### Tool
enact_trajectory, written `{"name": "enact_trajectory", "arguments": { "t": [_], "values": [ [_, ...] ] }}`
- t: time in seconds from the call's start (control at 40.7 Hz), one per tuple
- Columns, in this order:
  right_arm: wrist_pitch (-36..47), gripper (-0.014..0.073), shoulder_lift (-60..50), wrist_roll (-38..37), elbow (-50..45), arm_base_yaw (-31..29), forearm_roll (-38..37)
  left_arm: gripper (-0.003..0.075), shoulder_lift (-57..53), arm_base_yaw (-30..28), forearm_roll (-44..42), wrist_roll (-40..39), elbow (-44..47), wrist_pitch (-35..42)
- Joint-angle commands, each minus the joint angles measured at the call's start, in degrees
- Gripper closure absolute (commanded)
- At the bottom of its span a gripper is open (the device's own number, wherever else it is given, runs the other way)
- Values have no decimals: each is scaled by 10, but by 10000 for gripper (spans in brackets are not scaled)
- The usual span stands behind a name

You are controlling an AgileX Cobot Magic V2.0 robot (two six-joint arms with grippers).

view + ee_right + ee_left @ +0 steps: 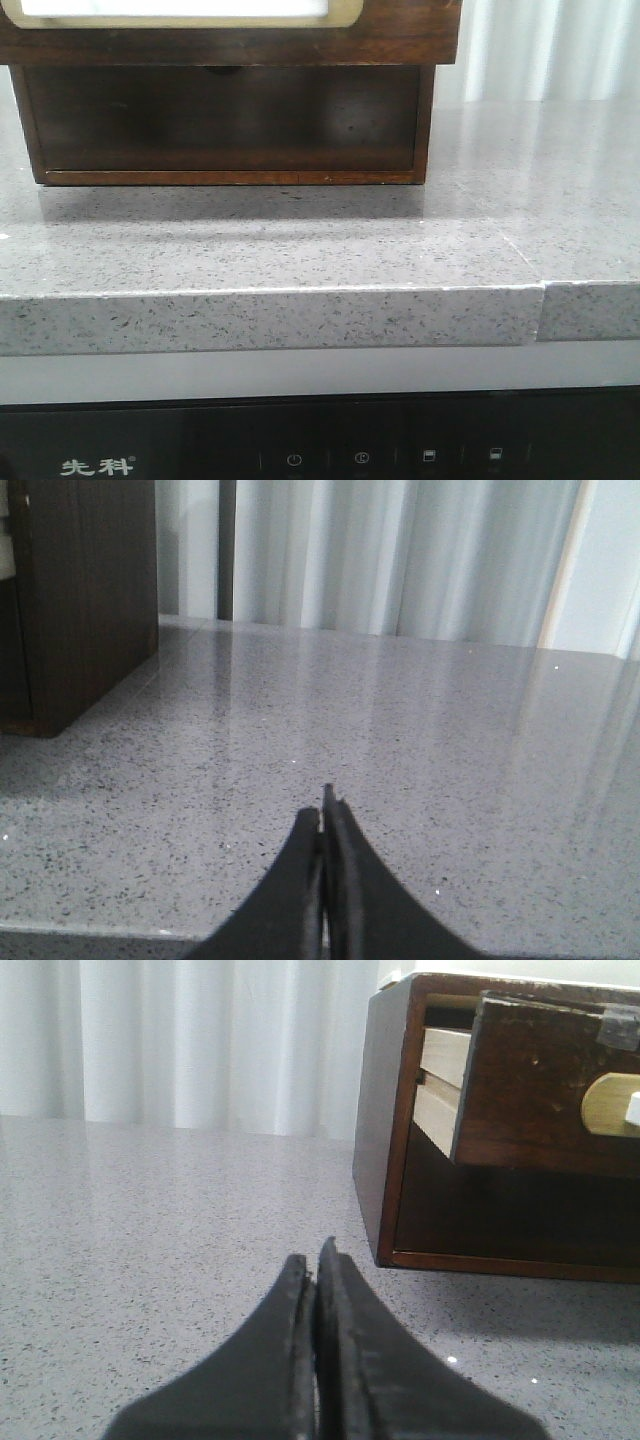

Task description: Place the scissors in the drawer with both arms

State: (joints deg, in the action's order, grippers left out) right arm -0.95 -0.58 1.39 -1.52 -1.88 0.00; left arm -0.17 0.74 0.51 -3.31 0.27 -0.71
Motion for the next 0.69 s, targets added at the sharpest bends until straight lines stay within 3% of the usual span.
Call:
{"name": "enact_trajectory", "arguments": {
  "t": [0.0,0.664],
  "values": [
    [46,716,-10,-14,0,-1,-12,741,-10,4,3,2,14,50],
    [49,716,-10,-14,0,32,-11,741,-10,4,3,2,14,50]
  ]
}}
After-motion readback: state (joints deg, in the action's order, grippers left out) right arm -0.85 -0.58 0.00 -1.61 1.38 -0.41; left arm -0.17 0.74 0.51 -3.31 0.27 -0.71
